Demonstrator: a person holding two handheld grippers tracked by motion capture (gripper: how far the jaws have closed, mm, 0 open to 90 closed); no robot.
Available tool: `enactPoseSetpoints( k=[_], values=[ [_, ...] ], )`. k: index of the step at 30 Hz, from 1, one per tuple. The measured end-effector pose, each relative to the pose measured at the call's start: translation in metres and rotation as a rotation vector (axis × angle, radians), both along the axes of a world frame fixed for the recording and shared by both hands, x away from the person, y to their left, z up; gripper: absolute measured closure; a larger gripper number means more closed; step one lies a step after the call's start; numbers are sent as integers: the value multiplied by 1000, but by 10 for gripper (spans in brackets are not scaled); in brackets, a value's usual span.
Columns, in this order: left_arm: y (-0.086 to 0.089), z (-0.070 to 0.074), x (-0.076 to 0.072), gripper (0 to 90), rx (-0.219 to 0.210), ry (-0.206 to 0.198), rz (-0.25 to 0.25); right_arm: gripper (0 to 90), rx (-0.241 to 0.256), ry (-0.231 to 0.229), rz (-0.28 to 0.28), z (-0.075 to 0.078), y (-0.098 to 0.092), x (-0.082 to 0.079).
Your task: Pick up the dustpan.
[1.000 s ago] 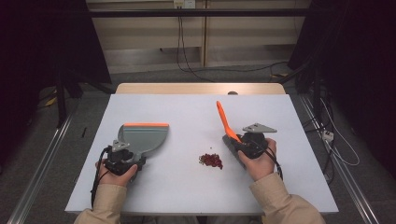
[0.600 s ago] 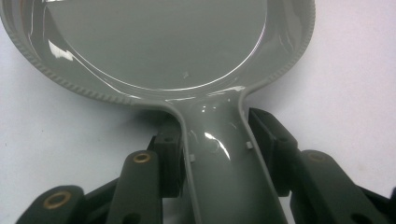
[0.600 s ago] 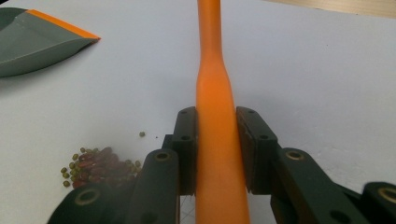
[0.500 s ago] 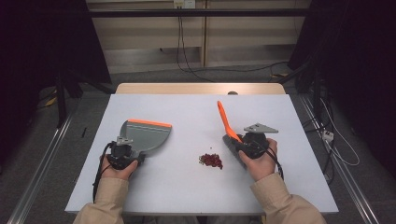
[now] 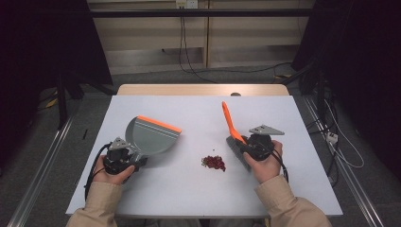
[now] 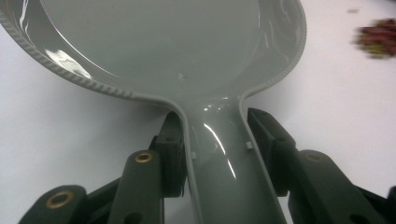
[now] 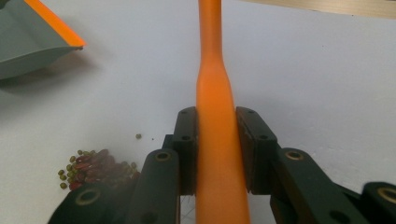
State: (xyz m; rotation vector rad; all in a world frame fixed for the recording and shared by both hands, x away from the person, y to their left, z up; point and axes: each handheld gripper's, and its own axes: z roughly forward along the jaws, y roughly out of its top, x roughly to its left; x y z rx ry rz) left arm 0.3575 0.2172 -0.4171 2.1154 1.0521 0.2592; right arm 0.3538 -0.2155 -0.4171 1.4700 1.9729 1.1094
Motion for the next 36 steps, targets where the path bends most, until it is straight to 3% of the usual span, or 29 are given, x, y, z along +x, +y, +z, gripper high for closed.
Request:
enactPoseSetpoints(
  k=[4,9,14,17,30,36],
  values=[
    [-5,4,-6,600,-12,2,-105,715,-1,-9,3,-1,-1,0],
    [-7,3,-14,600,-19,14,-177,716,0,-8,-3,0,-4,0],
    [-8,6,-18,599,7,8,-242,716,8,-25,-7,0,-4,1],
    [-12,5,-23,600,14,30,-293,716,7,-33,0,-1,-2,2],
    [-22,-2,-35,598,33,71,-416,716,-3,-54,22,0,9,3],
    [-26,-4,-38,597,27,89,-466,716,-42,-57,40,-3,16,3]
  ],
)
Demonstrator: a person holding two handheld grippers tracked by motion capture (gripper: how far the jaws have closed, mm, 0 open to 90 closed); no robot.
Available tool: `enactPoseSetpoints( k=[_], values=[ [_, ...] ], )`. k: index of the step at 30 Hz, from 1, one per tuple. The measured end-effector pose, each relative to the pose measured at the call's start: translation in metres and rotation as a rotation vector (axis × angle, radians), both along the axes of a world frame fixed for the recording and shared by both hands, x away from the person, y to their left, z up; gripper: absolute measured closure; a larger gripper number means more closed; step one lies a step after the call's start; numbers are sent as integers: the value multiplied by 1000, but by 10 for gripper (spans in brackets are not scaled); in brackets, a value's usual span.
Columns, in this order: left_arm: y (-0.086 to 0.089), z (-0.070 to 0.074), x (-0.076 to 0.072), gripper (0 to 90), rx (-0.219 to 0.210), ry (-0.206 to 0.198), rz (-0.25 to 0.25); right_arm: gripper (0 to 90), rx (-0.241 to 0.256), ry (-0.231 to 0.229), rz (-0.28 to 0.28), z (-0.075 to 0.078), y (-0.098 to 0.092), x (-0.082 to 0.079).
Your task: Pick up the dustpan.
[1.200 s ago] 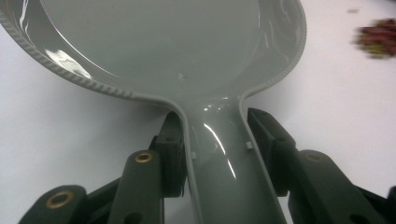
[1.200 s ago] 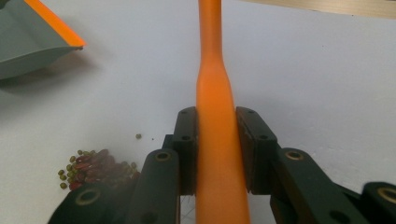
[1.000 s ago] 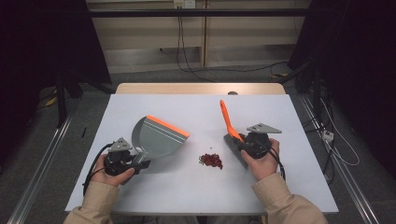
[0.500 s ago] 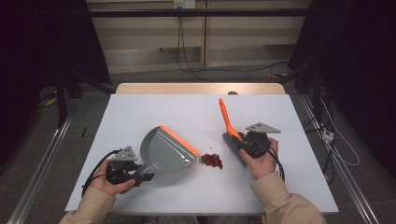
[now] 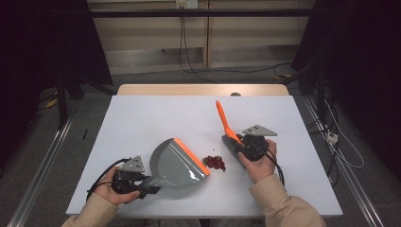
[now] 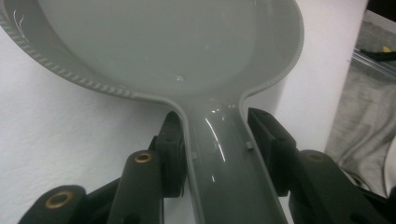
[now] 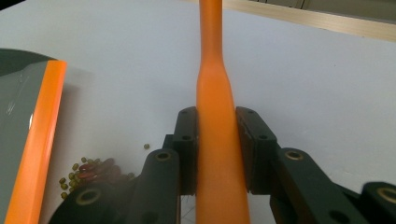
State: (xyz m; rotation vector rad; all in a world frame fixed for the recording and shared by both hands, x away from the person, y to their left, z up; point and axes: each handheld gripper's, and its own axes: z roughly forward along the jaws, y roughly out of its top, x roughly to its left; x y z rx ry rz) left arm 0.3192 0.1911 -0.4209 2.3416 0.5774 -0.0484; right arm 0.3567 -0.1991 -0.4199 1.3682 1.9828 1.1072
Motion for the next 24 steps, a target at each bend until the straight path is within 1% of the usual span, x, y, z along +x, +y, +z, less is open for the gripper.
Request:
enactPoseSetpoints(
  k=[1,2,4,6,9,10,11,12,13,14,15,19,20,22,23,24],
  values=[
    [-1,-1,-1,597,-3,5,-3,716,-1,-3,2,0,1,0],
    [-2,-1,-1,597,4,6,-15,716,-1,-5,1,0,2,0],
    [-4,-1,-2,597,-3,17,-18,715,-1,-5,5,-1,4,0],
    [-4,-2,-2,597,4,23,-32,715,-3,-7,6,-1,4,0],
    [-5,-4,-3,596,-7,37,-36,715,-1,-3,6,-1,5,0],
    [-5,-4,-2,596,-6,44,-38,715,-1,-3,6,-1,5,0],
    [-5,-5,-2,596,3,42,-44,715,-1,-3,5,-1,4,0],
    [-6,-6,-2,596,-6,50,-36,715,0,-3,5,-1,4,0],
    [-5,-7,-1,596,9,43,-39,715,1,-2,3,-1,4,0],
    [-5,-8,-1,595,-5,54,-35,715,2,-1,3,-1,4,0],
    [-5,-9,-1,594,1,55,-36,715,3,1,2,0,3,0],
    [-5,-9,-1,587,15,33,-43,715,0,0,2,0,4,0],
    [-5,-8,-2,585,30,23,-36,715,0,0,4,0,4,-1],
    [-5,-7,-3,561,27,18,-44,715,-6,-3,3,-1,5,-1],
    [-5,-7,-3,549,41,8,-36,715,-7,-5,7,-1,5,-1],
    [-5,-6,-4,501,64,-12,-9,715,-8,-4,8,-1,5,-2]
  ],
)
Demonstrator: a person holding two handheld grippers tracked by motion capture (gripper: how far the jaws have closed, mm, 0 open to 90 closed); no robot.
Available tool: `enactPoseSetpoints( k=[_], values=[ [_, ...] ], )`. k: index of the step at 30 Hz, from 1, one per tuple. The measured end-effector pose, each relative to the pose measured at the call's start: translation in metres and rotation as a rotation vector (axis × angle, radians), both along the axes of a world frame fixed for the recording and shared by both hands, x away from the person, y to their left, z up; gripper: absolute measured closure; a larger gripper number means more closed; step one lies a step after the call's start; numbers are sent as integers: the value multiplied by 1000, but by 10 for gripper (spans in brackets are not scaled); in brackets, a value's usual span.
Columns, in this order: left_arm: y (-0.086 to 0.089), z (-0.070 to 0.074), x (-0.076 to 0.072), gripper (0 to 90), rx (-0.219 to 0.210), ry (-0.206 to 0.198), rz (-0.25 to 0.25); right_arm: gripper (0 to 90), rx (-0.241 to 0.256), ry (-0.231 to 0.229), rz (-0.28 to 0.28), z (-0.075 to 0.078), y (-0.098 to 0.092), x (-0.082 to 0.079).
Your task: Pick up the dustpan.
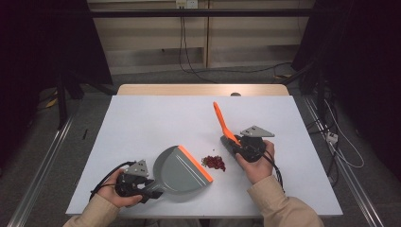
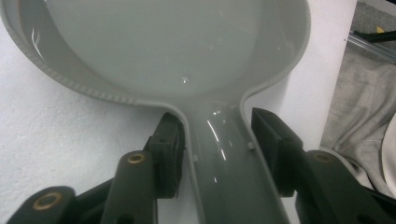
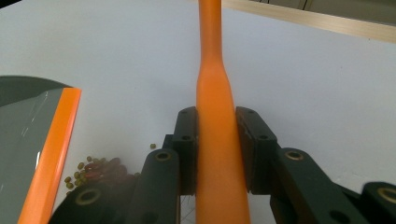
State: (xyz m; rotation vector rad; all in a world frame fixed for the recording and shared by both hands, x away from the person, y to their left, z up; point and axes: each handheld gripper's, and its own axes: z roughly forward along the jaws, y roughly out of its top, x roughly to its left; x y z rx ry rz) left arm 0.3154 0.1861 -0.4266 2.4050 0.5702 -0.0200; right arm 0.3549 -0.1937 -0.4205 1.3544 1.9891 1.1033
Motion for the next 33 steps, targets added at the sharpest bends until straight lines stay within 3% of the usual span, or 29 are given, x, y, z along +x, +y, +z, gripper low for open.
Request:
enactPoseSetpoints(
  k=[2,7,13,20,33],
  values=[
    [2,2,0,489,-14,1,2,715,0,-1,0,0,0,-1],
    [0,5,-2,499,14,-17,15,715,-2,0,-2,0,1,-1],
    [-1,6,-3,626,52,-47,28,715,-5,-1,-1,0,2,-1],
    [2,5,0,632,14,-27,23,716,-15,-15,1,-1,4,-3],
    [-5,6,-1,631,11,-14,-5,714,-43,-33,23,-2,18,-7]
  ],
)
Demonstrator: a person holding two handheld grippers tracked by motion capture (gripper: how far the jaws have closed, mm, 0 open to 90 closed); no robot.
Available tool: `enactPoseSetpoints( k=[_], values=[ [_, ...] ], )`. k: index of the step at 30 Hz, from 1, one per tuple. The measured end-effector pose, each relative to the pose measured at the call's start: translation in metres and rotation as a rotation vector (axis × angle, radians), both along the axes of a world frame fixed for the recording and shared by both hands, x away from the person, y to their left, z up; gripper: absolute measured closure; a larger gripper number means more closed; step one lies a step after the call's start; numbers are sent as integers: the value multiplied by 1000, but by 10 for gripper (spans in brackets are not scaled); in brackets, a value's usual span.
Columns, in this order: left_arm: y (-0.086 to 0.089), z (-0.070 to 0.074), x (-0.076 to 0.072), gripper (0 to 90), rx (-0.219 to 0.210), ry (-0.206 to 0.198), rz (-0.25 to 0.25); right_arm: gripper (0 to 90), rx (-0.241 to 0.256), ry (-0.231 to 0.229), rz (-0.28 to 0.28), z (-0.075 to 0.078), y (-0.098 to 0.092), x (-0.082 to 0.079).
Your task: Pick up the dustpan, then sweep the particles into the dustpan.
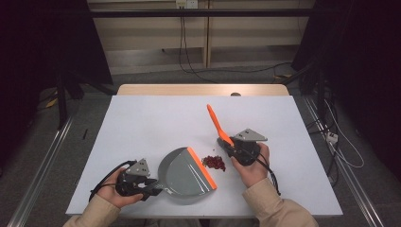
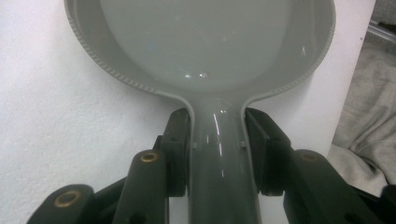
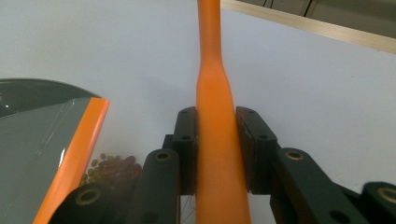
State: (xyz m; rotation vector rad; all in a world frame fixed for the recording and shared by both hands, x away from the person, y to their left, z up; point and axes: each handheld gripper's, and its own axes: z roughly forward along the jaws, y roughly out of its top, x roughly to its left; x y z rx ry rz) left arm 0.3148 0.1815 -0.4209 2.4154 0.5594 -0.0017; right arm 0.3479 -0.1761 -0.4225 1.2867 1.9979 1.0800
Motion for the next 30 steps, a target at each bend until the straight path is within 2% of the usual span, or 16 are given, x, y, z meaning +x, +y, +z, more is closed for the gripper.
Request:
enactPoseSetpoints(
  k=[16,27,28,29,30],
  values=[
    [-1,0,3,630,-1,14,-8,708,-10,-10,11,-2,14,-9],
    [-5,0,4,630,-1,22,-3,703,27,0,11,-3,22,-13],
    [-5,0,5,630,10,19,-13,702,31,-1,11,-4,23,-13],
    [-6,0,4,630,-3,24,0,701,35,2,11,-4,24,-14],
    [-6,0,5,630,1,23,-4,701,38,4,12,-4,25,-14]
  ],
)
